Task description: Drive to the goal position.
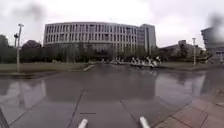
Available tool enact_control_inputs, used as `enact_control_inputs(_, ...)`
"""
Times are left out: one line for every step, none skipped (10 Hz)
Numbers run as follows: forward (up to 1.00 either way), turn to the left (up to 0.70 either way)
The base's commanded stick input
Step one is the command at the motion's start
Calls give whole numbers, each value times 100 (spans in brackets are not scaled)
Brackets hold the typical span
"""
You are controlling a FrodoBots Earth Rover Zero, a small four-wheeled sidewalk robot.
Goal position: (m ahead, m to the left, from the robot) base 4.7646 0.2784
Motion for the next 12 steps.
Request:
enact_control_inputs(100,0)
enact_control_inputs(100,0)
enact_control_inputs(100,0)
enact_control_inputs(100,0)
enact_control_inputs(100,0)
enact_control_inputs(100,0)
enact_control_inputs(100,0)
enact_control_inputs(100,0)
enact_control_inputs(100,0)
enact_control_inputs(100,0)
enact_control_inputs(100,0)
enact_control_inputs(100,0)
